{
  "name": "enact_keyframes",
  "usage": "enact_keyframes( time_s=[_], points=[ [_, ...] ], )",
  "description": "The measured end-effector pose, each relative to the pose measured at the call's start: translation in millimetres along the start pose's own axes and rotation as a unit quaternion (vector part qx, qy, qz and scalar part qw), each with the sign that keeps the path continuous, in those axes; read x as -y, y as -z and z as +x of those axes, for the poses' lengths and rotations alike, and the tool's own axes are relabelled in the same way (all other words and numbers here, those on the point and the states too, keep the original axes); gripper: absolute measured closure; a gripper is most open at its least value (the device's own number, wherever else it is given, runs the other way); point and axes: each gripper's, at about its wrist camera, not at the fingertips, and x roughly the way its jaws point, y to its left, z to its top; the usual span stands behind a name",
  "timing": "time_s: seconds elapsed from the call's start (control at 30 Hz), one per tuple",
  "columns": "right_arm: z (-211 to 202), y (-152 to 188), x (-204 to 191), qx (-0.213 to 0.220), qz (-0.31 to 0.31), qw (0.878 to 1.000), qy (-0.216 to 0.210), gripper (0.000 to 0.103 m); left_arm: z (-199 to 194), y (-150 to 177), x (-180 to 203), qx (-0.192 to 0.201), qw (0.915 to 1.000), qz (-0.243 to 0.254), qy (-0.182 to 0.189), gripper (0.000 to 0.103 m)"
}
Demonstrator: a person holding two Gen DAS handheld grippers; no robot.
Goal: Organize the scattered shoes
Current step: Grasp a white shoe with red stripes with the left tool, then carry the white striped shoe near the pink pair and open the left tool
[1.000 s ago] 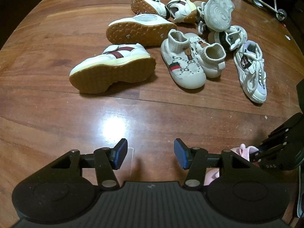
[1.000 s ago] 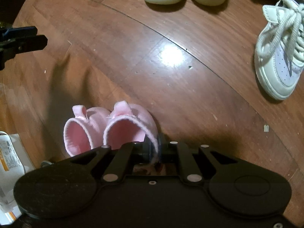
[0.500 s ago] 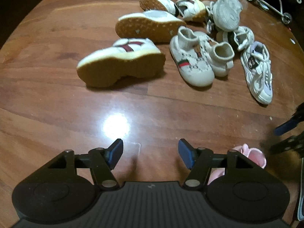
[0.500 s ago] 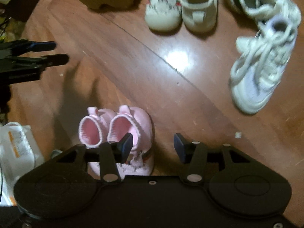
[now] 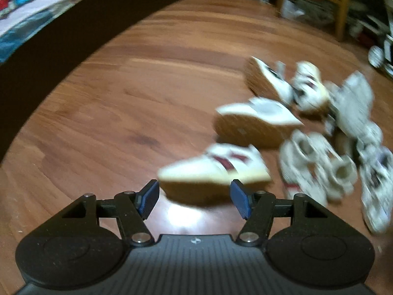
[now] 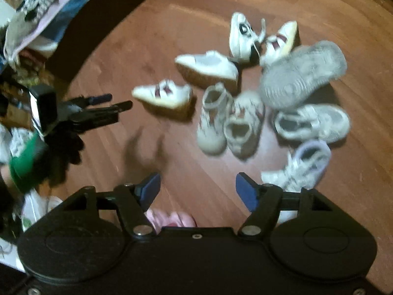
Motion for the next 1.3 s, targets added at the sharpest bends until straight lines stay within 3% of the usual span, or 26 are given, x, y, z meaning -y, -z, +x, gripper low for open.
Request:
enact_keyframes(
  time_s=[0.2,0.33,0.53,0.6,0.73,0.8,0.87,0.93,1.03,1.13,1.2,1.3],
  points=[
    [-4,-16,3,0.008,0.001,1.000,-0.017,0.029,39,-14,0,-0.012,0.9998,-0.008,-0.016,0.040],
    [-8,-14,14,0.003,0.009,1.000,-0.026,0.028,48,-1,-3,-0.029,0.9994,-0.008,0.015,0.040],
    [-18,-13,32,0.005,0.028,0.999,-0.031,0.027,28,26,5,-0.045,0.9960,0.065,0.041,0.039],
    [-21,-13,34,0.006,0.033,0.999,-0.032,0.027,20,38,0,-0.072,0.9921,0.058,0.085,0.039],
    [-28,-16,34,0.013,0.035,0.999,-0.034,0.027,8,54,3,-0.108,0.9738,0.083,0.182,0.039],
    [-30,-17,33,0.016,0.034,0.999,-0.033,0.026,-2,56,6,-0.102,0.9660,0.114,0.208,0.039],
    [-31,-18,32,0.018,0.034,0.999,-0.032,0.026,-11,49,1,-0.086,0.9653,0.116,0.217,0.039],
    [-31,-20,31,0.019,0.033,0.999,-0.031,0.026,-14,40,-3,-0.070,0.9684,0.114,0.211,0.039],
    [-32,-22,30,0.020,0.033,0.999,-0.031,0.026,-13,24,-8,-0.038,0.9721,0.149,0.177,0.039],
    [-32,-23,29,0.020,0.033,0.999,-0.033,0.026,-3,19,-7,-0.043,0.9599,0.222,0.166,0.038],
    [-31,-23,29,0.019,0.033,0.999,-0.034,0.026,10,23,-6,-0.053,0.9439,0.295,0.138,0.038],
    [-30,-22,30,0.015,0.034,0.999,-0.036,0.025,24,29,-7,-0.067,0.9328,0.327,0.135,0.032]
  ],
)
